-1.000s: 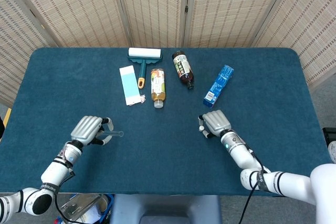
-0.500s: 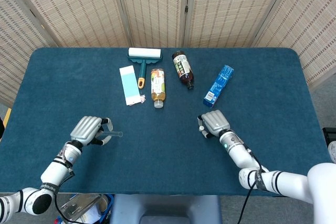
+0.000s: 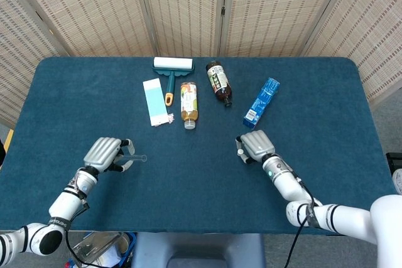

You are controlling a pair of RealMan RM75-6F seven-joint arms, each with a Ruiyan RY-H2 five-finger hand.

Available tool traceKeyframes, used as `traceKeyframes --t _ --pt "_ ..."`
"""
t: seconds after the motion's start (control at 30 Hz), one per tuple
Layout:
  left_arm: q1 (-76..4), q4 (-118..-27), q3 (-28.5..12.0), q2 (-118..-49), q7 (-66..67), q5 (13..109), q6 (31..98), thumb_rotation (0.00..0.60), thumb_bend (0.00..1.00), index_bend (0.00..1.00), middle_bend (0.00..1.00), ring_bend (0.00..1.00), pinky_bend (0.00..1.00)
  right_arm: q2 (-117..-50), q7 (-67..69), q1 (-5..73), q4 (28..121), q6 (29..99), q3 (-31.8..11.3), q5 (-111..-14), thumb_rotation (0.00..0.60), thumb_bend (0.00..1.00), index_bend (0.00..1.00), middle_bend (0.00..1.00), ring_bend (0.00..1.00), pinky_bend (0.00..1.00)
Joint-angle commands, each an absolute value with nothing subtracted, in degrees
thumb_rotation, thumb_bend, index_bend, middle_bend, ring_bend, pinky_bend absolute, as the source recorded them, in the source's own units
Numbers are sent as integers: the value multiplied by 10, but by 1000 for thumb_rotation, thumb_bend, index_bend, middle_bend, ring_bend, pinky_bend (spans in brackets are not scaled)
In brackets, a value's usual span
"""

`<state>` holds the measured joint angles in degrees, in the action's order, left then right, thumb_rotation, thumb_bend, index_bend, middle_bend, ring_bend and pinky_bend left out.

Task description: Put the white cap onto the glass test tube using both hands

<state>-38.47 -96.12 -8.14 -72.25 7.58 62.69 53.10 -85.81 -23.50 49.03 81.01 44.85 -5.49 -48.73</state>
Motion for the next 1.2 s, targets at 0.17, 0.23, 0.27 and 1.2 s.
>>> traceKeyframes --t 0.17,0.23,0.27,1.2 --pt "-402 -970 -108 -714 45 597 499 600 405 722 1000 1000 1000 -770 -166 469 917 499 -103 -556 600 476 599 1000 1000 1000" --pt "-409 -976 -116 -710 32 587 485 600 405 723 1000 1000 1000 -741 -139 460 954 514 -118 -580 600 481 603 1000 1000 1000" --pt "-414 -980 -120 -709 27 581 478 600 406 723 1000 1000 1000 -727 -123 456 973 521 -127 -593 600 484 607 1000 1000 1000" --pt "-561 -1063 -171 -713 70 353 434 600 426 730 1000 1000 1000 -728 -63 489 1084 555 -188 -662 600 500 639 1000 1000 1000"
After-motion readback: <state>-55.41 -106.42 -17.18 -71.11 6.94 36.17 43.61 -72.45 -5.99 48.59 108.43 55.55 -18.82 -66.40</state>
